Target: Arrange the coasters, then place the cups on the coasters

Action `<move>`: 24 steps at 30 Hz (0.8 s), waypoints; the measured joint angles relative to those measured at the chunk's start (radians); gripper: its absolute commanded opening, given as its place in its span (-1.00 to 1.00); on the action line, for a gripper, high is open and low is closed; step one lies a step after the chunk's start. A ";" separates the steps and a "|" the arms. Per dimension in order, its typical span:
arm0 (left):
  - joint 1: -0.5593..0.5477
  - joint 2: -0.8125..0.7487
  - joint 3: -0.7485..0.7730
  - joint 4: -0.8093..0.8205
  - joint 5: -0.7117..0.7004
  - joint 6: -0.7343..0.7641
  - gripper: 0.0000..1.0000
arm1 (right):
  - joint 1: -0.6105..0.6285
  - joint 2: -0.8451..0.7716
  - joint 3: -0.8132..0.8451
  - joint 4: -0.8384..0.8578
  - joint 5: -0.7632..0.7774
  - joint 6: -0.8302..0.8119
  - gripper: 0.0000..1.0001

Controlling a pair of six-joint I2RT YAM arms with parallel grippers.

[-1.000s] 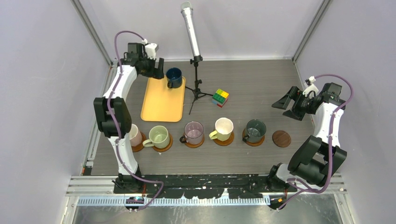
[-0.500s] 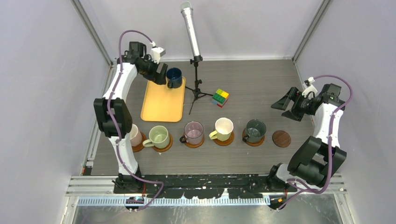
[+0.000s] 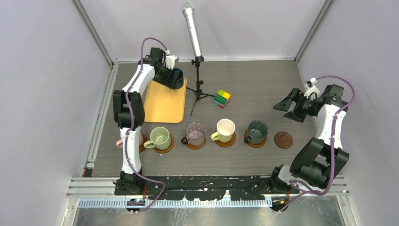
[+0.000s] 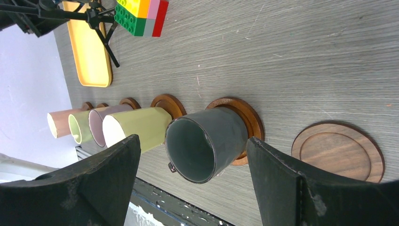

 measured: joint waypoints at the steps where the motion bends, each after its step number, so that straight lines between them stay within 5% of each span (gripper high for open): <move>1: -0.001 0.019 0.023 0.004 -0.010 -0.018 0.52 | 0.000 0.000 0.000 0.000 0.000 0.000 0.74; 10: 0.002 0.162 0.234 0.002 -0.055 -0.085 0.03 | 0.000 0.000 0.000 0.000 0.000 -0.003 0.74; 16: 0.001 0.182 0.244 -0.007 -0.058 -0.097 -0.24 | 0.000 0.000 0.000 -0.001 0.000 -0.008 0.74; 24: 0.002 0.182 0.241 -0.019 -0.053 -0.100 -1.00 | 0.000 0.000 0.000 -0.001 -0.008 -0.015 0.74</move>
